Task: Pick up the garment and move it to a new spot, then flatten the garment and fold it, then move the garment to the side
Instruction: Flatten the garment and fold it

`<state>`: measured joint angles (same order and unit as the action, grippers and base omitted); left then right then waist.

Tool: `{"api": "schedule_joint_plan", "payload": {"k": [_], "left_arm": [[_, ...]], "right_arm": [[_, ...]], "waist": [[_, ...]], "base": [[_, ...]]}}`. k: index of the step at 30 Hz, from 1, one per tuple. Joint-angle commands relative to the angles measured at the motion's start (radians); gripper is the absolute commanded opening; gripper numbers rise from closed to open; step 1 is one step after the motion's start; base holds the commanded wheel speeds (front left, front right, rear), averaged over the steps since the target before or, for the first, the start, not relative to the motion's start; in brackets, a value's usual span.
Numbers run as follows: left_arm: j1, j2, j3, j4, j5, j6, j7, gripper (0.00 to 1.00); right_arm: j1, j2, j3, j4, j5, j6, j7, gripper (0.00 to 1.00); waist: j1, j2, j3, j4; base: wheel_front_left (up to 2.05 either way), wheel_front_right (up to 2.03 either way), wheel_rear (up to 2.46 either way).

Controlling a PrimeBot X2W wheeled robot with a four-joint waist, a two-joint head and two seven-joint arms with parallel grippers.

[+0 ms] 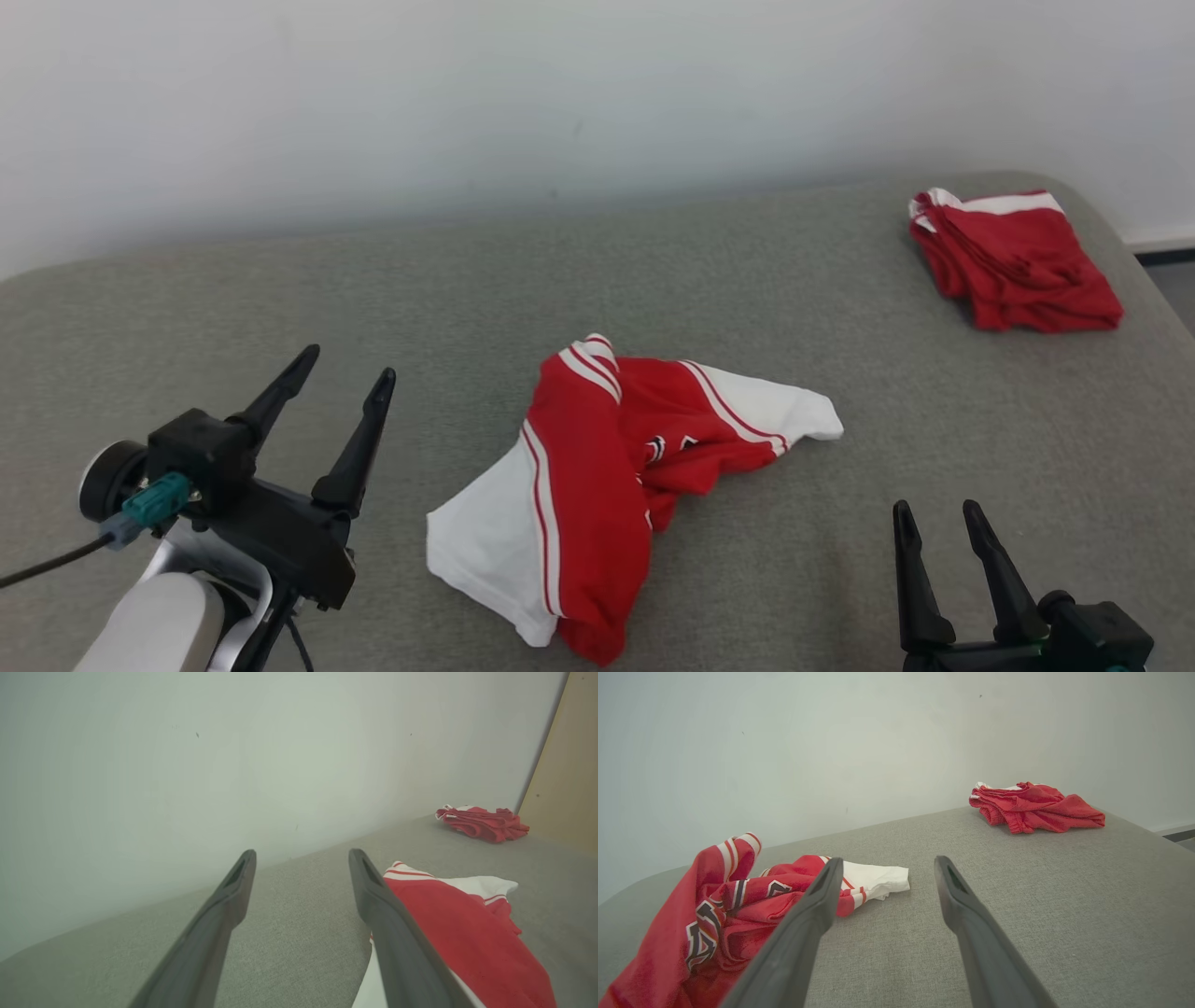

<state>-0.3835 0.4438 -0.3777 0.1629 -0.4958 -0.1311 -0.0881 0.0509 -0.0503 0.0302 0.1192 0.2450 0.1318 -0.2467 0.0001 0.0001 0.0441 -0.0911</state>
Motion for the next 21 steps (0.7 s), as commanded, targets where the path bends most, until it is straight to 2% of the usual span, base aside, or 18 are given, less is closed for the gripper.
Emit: {"api": "schedule_joint_plan", "payload": {"k": [1, 4, 5, 13, 21], "left_arm": [[-0.021, 0.023, -0.029, -0.002, -0.033, 0.002, 0.020, 1.00], [-0.036, 0.047, -0.067, 0.000, -0.074, 0.002, 0.043, 1.00], [-0.050, 0.080, -0.109, 0.006, -0.110, 0.002, 0.067, 1.00], [-0.066, 0.165, -0.222, 0.045, -0.226, 0.002, 0.125, 1.00], [-0.016, 0.185, -0.295, 0.084, -0.287, 0.002, 0.141, 1.00]], "right_arm": [[-0.015, 0.000, 0.004, 0.006, 0.009, -0.003, -0.007, 1.00], [-0.026, 0.000, 0.008, 0.015, 0.015, -0.003, -0.011, 1.00], [-0.038, 0.000, 0.013, 0.024, 0.022, -0.003, -0.013, 1.00], [-0.069, 0.000, 0.030, 0.049, 0.041, -0.003, -0.019, 1.00], [-0.072, 0.000, 0.026, 0.043, 0.058, -0.003, -0.019, 1.00]], "waist": [[-0.0001, -0.0001, 0.055, -0.061], [-0.0001, -0.0001, 0.070, -0.078], [-0.0001, -0.0001, 0.084, -0.094], [-0.0001, -0.0001, 0.122, -0.142], [-0.0001, -0.0001, 0.139, -0.173]], "base": [[0.00, 0.00, 0.00], [0.00, 0.00, 0.00], [0.00, 0.00, 0.00], [0.00, 0.00, 0.00], [0.00, 0.00, 0.00]]}}
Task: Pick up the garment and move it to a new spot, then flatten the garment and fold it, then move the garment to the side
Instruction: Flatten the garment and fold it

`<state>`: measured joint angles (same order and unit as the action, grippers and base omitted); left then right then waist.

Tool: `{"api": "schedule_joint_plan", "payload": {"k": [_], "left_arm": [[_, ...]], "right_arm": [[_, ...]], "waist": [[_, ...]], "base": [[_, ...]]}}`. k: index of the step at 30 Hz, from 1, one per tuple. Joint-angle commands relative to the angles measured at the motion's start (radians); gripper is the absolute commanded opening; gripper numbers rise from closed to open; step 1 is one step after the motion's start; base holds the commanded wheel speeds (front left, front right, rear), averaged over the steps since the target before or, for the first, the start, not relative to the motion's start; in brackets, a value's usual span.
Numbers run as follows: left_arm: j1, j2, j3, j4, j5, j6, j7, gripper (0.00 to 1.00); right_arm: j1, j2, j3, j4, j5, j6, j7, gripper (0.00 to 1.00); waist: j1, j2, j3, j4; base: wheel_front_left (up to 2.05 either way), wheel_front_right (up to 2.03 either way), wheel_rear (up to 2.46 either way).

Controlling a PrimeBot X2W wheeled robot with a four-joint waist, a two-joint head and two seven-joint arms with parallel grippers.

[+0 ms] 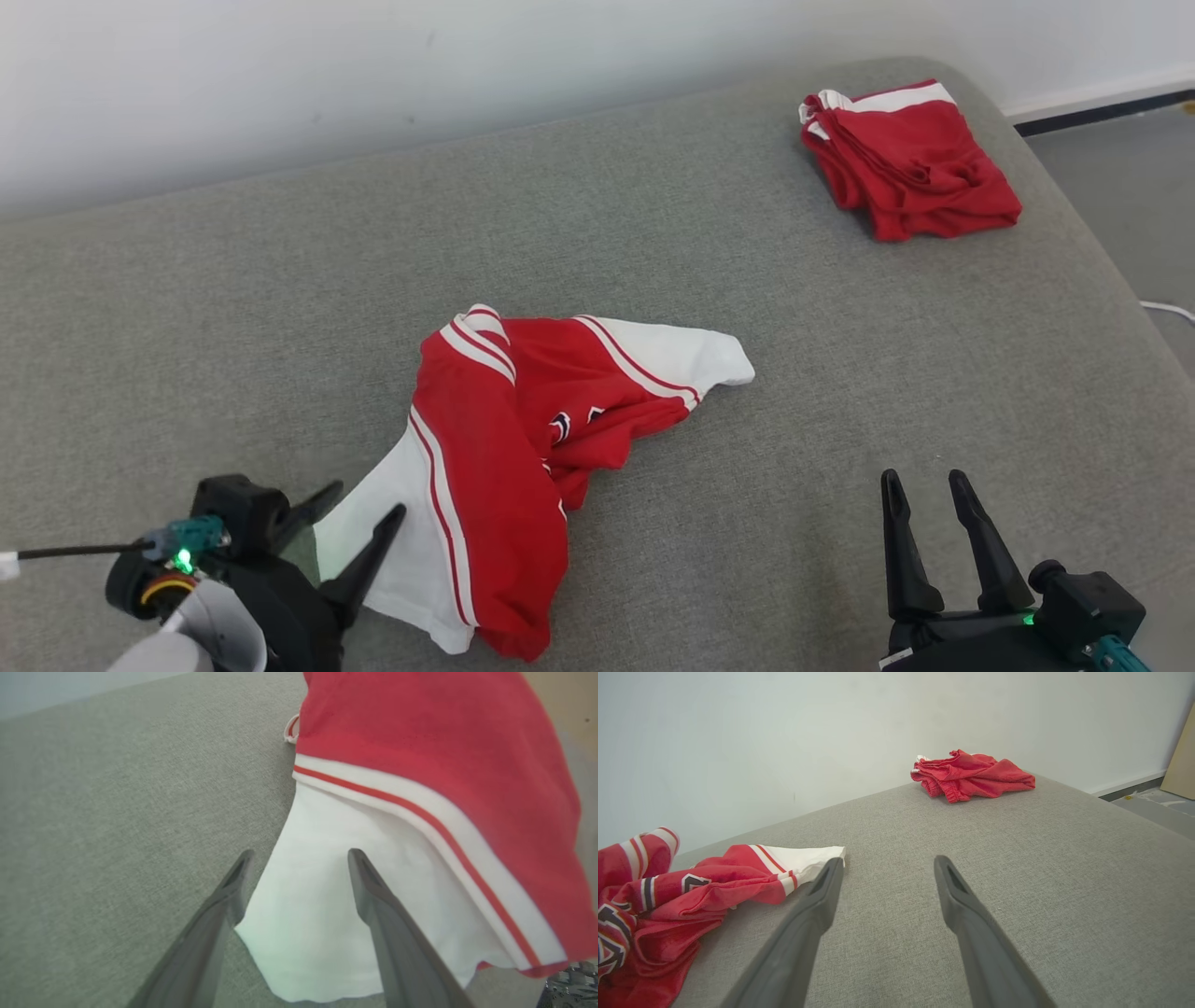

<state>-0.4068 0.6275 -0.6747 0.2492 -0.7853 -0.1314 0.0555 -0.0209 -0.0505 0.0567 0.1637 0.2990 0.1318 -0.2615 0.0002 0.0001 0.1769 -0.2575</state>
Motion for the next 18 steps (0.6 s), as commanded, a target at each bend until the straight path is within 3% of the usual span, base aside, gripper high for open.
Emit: {"api": "schedule_joint_plan", "payload": {"k": [1, 13, 17, 18], "left_arm": [[0.012, -0.006, -0.003, 0.001, -0.007, 0.002, -0.005, 1.00], [0.011, -0.051, -0.095, 0.111, 0.007, 0.008, 0.064, 1.00], [0.001, -0.066, -0.116, 0.159, 0.037, 0.029, 0.059, 1.00], [-0.005, -0.062, -0.124, 0.169, 0.057, 0.032, 0.059, 0.89]], "right_arm": [[0.002, 0.000, -0.003, -0.002, 0.003, -0.003, -0.004, 1.00], [0.006, 0.000, -0.018, -0.006, -0.024, -0.003, -0.004, 1.00], [0.013, 0.000, -0.024, -0.007, -0.032, -0.003, -0.005, 1.00], [0.015, 0.000, -0.025, -0.008, -0.034, -0.003, -0.005, 1.00]], "waist": [[-0.0002, -0.0001, 0.005, -0.007], [-0.0002, -0.0001, -0.003, -0.014], [-0.0002, -0.0001, -0.009, -0.013], [-0.0002, -0.0001, -0.010, -0.013]], "base": [[0.00, 0.00, 0.00], [0.00, 0.00, 0.00], [0.00, 0.00, 0.00], [0.00, 0.00, 0.00]]}}
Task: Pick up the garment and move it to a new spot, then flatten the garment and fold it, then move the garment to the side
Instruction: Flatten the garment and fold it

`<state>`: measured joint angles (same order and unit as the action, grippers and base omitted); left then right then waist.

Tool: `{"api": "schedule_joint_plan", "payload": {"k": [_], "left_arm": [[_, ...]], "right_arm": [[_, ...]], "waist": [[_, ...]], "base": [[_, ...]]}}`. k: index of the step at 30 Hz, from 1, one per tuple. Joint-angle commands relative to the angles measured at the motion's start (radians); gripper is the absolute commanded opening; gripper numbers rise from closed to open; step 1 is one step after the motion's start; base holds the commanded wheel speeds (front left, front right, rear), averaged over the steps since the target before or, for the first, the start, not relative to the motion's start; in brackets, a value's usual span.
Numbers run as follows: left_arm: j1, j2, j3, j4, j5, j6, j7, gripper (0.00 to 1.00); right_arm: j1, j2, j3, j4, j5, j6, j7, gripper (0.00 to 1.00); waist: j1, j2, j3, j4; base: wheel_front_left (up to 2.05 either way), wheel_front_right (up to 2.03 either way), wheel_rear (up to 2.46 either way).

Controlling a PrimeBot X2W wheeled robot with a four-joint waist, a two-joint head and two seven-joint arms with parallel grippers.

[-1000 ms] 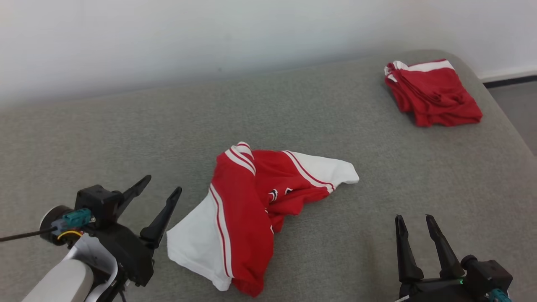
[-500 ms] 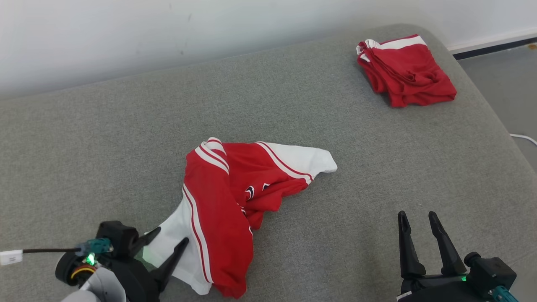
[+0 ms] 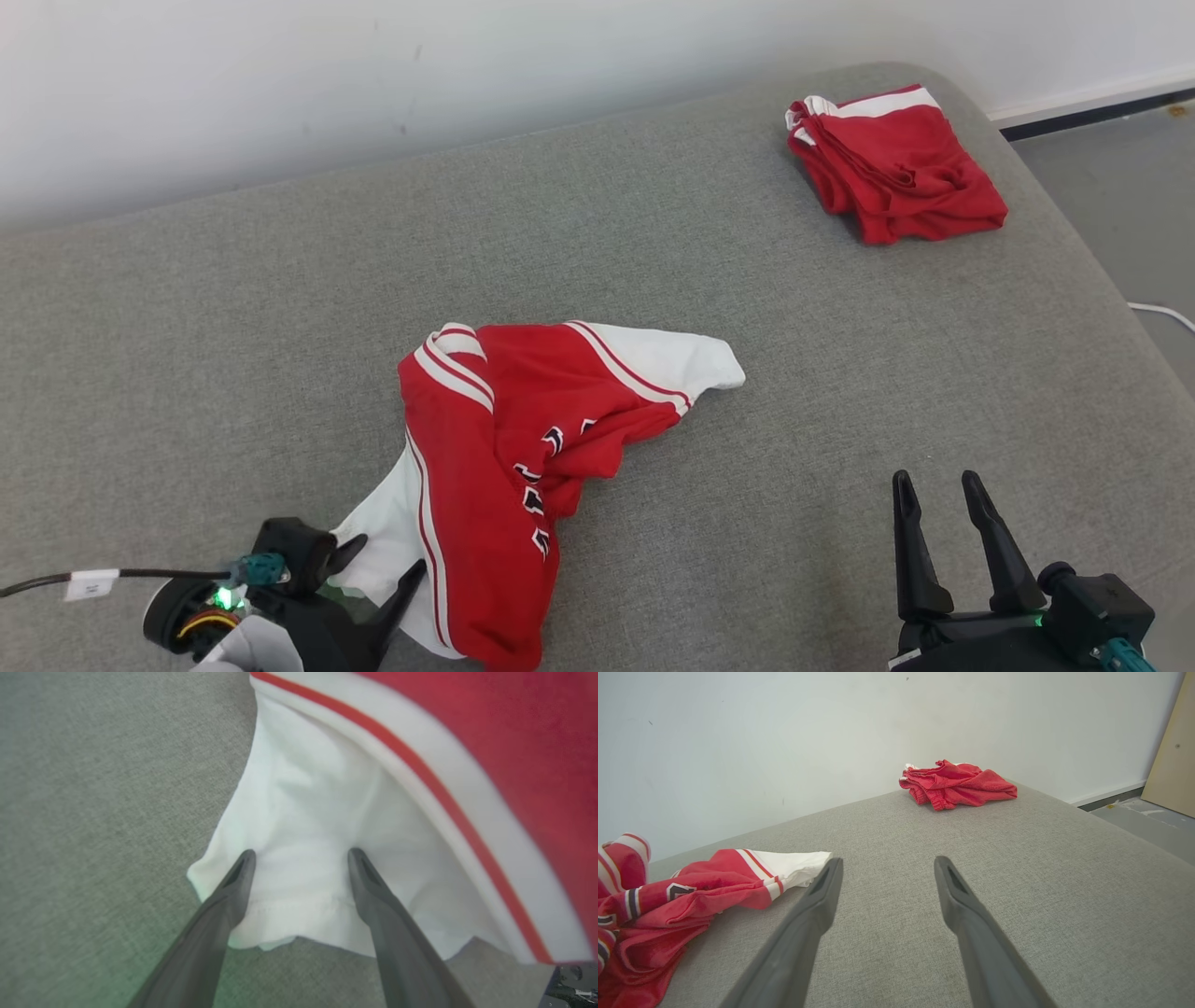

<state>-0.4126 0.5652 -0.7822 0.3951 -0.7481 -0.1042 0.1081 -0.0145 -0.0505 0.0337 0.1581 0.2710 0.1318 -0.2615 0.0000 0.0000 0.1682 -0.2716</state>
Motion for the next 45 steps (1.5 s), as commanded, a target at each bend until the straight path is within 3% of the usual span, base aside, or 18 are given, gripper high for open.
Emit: {"api": "schedule_joint_plan", "payload": {"k": [1, 2, 10, 16, 23, 33, 38, 43, 44, 45], "left_arm": [[-0.003, 0.001, -0.026, 0.035, 0.033, 0.009, 0.004, 0.64], [-0.003, -0.002, -0.034, 0.047, 0.044, 0.009, 0.005, 0.00], [-0.029, -0.047, -0.028, 0.077, 0.048, 0.008, -0.078, 0.00], [-0.047, -0.062, 0.009, 0.041, 0.037, 0.020, -0.168, 0.00], [-0.018, -0.020, 0.061, -0.044, 0.037, 0.083, -0.227, 0.00], [0.169, 0.055, 0.150, -0.193, -0.036, 0.223, -0.274, 0.00], [0.279, 0.041, 0.169, -0.221, -0.084, 0.262, -0.308, 0.00], [0.342, 0.005, 0.163, -0.185, -0.106, 0.264, -0.328, 0.00], [0.345, -0.003, 0.161, -0.171, -0.107, 0.260, -0.331, 0.28], [0.343, -0.004, 0.153, -0.159, -0.094, 0.255, -0.337, 1.00]], "right_arm": [[0.010, 0.000, -0.002, -0.004, -0.008, -0.003, -0.005, 1.00], [0.011, 0.000, -0.003, -0.005, -0.008, -0.003, -0.005, 1.00], [0.030, 0.000, -0.020, -0.007, -0.024, -0.003, -0.005, 1.00], [0.060, 0.000, -0.038, -0.008, -0.038, -0.003, -0.005, 1.00], [0.085, 0.000, -0.045, -0.014, -0.048, -0.003, -0.005, 1.00], [0.101, 0.000, -0.047, -0.018, -0.048, -0.003, -0.004, 1.00], [0.100, 0.000, -0.048, -0.021, -0.055, -0.003, -0.002, 1.00], [0.097, 0.000, -0.051, -0.026, -0.062, -0.003, 0.005, 1.00], [0.096, 0.000, -0.051, -0.027, -0.063, -0.003, 0.006, 1.00], [0.094, 0.000, -0.050, -0.027, -0.064, -0.003, 0.009, 1.00]], "waist": [[0.0000, 0.0000, -0.003, 0.003], [0.0000, 0.0000, -0.005, 0.004], [0.0000, 0.0000, -0.042, 0.039], [0.0000, 0.0000, -0.102, 0.121], [0.0000, 0.0000, -0.149, 0.242], [0.0000, 0.0000, -0.160, 0.356], [0.0000, 0.0000, -0.156, 0.379], [0.0000, 0.0000, -0.151, 0.388], [0.0000, 0.0000, -0.151, 0.389], [0.0000, 0.0000, -0.151, 0.388]], "base": [[0.00, 0.00, 0.00], [0.00, 0.00, 0.00], [0.00, 0.00, 0.00], [0.00, 0.00, 0.00], [0.00, 0.00, 0.00], [0.00, 0.00, 0.00], [0.00, 0.00, 0.00], [0.00, 0.00, 0.00], [0.00, 0.00, 0.00], [0.00, 0.00, 0.00]]}}
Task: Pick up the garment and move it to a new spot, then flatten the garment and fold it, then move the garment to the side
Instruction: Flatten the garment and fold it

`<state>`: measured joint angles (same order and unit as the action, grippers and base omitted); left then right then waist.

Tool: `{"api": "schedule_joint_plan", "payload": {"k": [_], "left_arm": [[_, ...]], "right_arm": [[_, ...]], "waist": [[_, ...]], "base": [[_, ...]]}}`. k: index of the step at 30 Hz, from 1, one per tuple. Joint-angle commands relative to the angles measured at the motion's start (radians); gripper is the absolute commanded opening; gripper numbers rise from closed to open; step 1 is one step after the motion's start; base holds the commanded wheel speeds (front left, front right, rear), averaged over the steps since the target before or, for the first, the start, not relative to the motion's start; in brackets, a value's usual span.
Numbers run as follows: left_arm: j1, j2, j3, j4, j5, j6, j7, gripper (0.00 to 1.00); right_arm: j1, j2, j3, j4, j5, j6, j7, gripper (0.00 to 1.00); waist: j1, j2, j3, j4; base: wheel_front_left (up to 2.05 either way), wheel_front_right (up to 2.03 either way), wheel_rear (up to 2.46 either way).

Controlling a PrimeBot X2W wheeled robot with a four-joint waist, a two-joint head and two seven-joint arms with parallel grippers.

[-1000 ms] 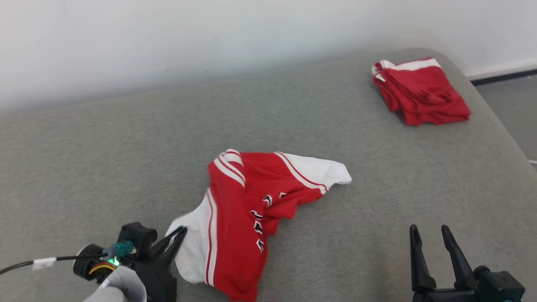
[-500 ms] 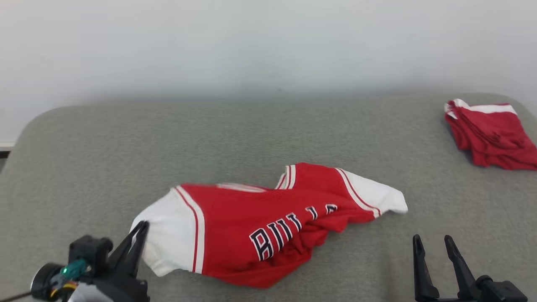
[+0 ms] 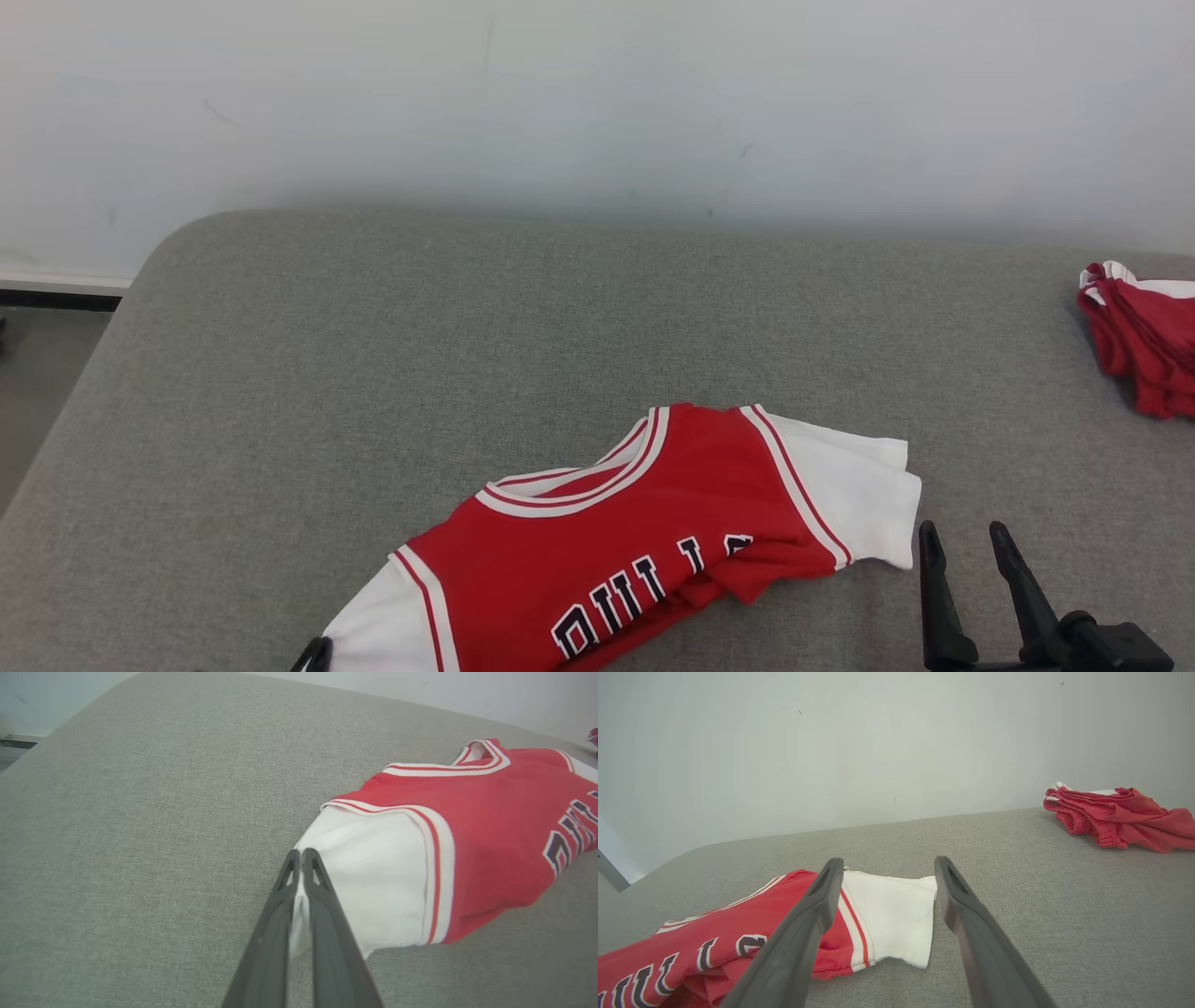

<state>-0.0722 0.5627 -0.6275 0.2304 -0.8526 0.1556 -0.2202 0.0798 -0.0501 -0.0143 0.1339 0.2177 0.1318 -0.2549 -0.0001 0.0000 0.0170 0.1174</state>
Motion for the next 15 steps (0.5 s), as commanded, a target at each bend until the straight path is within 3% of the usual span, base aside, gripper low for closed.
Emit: {"api": "schedule_joint_plan", "payload": {"k": [1, 7, 15], "left_arm": [[-0.003, -0.006, -0.001, 0.016, 0.019, -0.006, -0.013, 1.00], [-0.037, -0.013, 0.041, 0.009, 0.046, -0.020, -0.038, 1.00], [-0.131, 0.039, 0.118, -0.096, 0.128, -0.042, -0.040, 1.00]], "right_arm": [[-0.002, 0.000, -0.001, -0.004, -0.011, -0.003, 0.005, 1.00], [-0.003, 0.000, -0.002, -0.005, -0.008, -0.003, 0.004, 1.00], [-0.011, 0.000, 0.002, 0.006, 0.011, -0.003, -0.001, 1.00]], "waist": [[0.0001, 0.0000, 0.001, -0.001], [0.0001, 0.0000, -0.005, -0.012], [0.0001, 0.0000, -0.007, -0.064]], "base": [[0.00, 0.00, 0.00], [0.00, 0.00, 0.00], [0.00, 0.00, 0.00]]}}
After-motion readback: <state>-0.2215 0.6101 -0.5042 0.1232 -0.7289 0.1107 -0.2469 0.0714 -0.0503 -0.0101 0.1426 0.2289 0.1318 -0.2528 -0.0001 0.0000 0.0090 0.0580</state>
